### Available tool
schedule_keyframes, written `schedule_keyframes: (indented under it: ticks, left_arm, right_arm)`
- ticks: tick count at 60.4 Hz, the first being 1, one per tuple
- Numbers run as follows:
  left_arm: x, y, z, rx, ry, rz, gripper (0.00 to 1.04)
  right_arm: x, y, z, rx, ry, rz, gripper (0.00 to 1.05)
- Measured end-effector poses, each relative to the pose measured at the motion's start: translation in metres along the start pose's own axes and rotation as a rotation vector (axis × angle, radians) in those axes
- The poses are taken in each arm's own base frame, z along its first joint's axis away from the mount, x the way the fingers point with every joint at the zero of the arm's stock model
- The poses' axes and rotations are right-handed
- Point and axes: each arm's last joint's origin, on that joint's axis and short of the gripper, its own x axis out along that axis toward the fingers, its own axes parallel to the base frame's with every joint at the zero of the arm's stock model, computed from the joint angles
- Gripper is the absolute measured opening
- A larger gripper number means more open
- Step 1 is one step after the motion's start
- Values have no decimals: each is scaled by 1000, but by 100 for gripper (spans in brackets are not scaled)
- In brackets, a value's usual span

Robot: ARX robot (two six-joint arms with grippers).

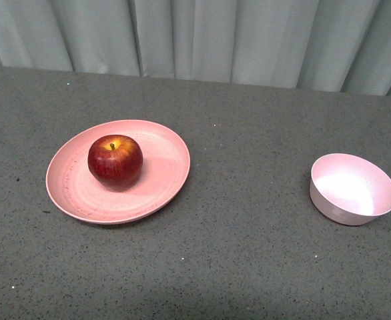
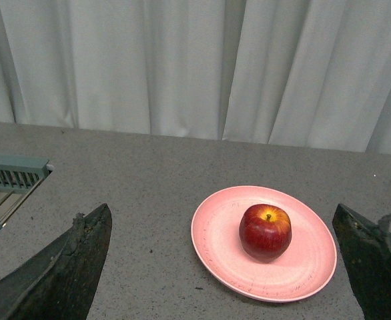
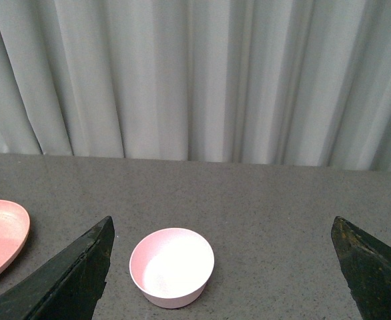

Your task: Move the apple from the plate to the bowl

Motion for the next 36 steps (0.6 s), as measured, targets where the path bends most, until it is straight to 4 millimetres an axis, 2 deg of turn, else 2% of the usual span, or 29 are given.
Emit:
schedule_keyframes:
  ticks: [36]
  left_arm:
    - [0, 0, 0, 0, 0, 0, 98]
  right_arm:
    - [0, 0, 0, 0, 0, 0, 95]
